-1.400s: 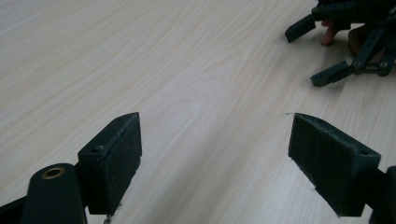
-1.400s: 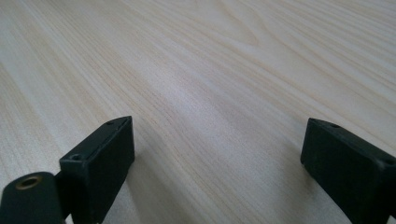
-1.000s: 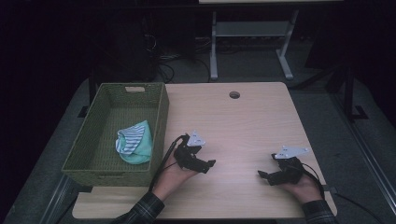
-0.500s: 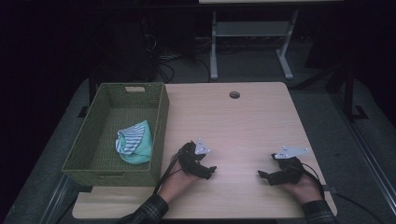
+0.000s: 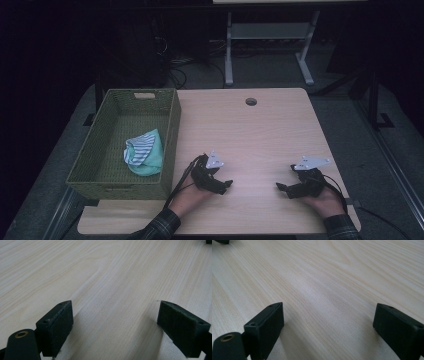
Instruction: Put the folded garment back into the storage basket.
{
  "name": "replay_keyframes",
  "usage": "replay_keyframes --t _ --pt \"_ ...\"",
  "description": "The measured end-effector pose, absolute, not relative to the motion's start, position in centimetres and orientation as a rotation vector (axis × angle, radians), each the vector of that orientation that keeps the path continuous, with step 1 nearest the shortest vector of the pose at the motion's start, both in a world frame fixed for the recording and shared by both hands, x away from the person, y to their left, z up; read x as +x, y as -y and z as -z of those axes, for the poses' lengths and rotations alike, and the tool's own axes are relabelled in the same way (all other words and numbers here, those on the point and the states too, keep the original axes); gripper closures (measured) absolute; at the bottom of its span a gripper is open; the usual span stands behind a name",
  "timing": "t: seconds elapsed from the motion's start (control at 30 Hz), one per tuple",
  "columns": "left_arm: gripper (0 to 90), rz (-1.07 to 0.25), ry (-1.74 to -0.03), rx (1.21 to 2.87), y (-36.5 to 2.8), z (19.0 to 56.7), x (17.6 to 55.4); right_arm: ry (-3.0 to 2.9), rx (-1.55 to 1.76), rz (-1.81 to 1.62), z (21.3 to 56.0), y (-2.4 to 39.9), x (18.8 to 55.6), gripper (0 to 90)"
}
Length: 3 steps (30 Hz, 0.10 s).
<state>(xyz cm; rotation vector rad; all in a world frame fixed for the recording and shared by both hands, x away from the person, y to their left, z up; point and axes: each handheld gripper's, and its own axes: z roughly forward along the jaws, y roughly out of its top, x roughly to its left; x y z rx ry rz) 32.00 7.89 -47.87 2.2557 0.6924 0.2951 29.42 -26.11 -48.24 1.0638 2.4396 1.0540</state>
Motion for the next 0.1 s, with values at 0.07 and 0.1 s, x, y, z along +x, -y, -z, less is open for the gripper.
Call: replay_keyframes --t 0.07,0.1 --pt "12.5 -0.295 -0.693 2.255 -7.89 47.87 32.0 -2.44 1.064 -1.054 48.23 26.11 29.42 9.5" --pt "12.5 -0.295 -0.692 2.256 -7.89 47.87 32.01 -2.44 1.064 -1.054 48.23 26.11 29.42 9.5"
